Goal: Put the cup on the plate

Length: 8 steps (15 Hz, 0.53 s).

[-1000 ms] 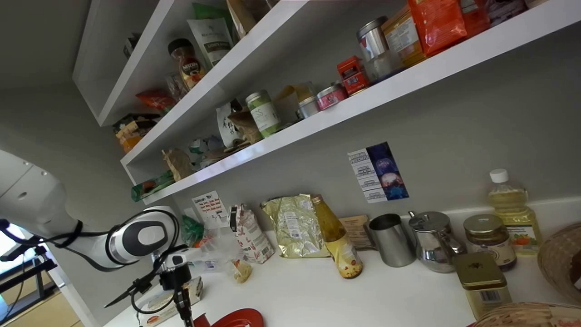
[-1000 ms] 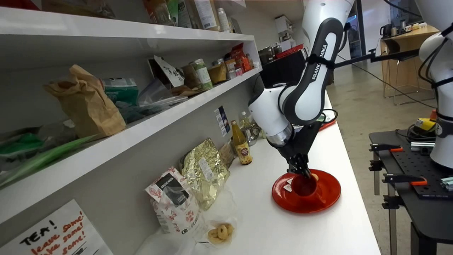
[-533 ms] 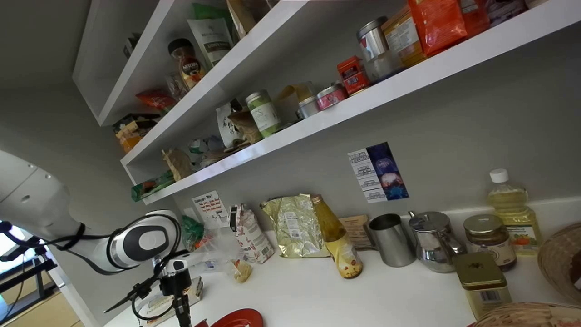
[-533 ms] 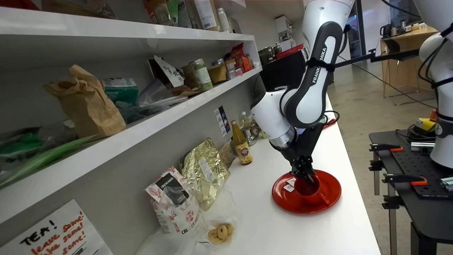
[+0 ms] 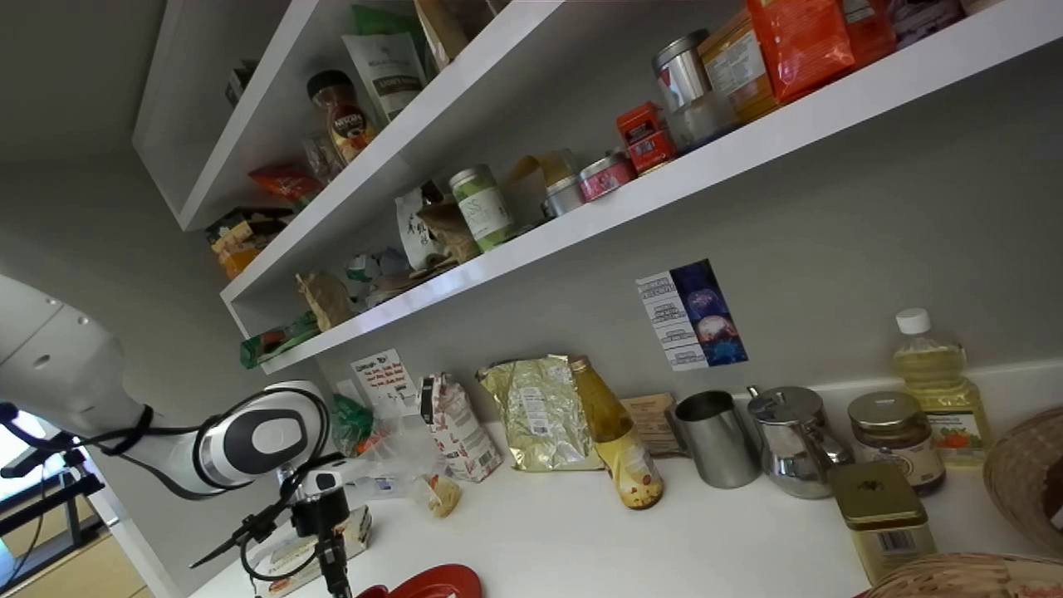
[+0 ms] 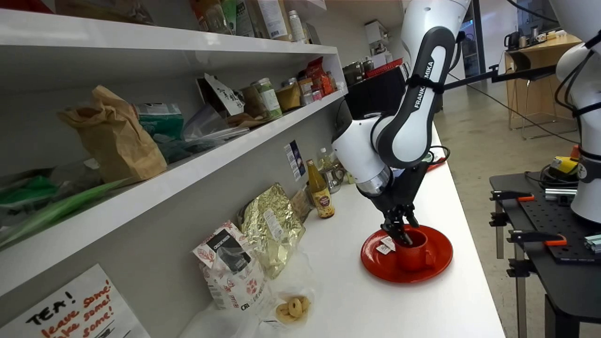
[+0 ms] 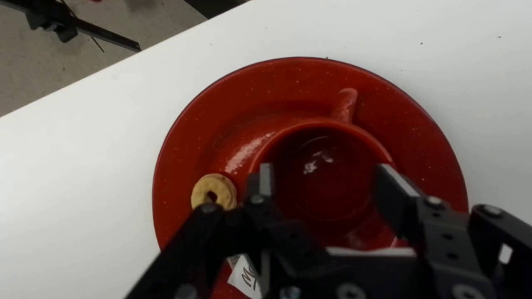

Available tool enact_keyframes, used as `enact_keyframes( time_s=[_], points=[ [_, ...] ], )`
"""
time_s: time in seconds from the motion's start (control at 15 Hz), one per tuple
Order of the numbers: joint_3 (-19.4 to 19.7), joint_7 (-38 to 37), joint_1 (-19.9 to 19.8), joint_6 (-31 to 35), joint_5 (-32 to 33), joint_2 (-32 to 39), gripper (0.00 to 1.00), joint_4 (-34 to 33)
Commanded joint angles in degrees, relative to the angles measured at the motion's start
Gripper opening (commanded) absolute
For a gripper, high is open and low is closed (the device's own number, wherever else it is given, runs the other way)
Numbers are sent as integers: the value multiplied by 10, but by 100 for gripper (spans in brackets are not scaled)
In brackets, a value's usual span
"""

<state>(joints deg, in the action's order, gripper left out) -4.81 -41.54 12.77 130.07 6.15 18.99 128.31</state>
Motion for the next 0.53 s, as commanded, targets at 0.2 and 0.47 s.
enact_keyframes(
  time_s=[0.2, 0.47],
  points=[
    [-4, 1, 4, 1, -1, -52, 91, 3],
    [-14, 0, 3, 0, 0, -94, 100, 22]
  ],
)
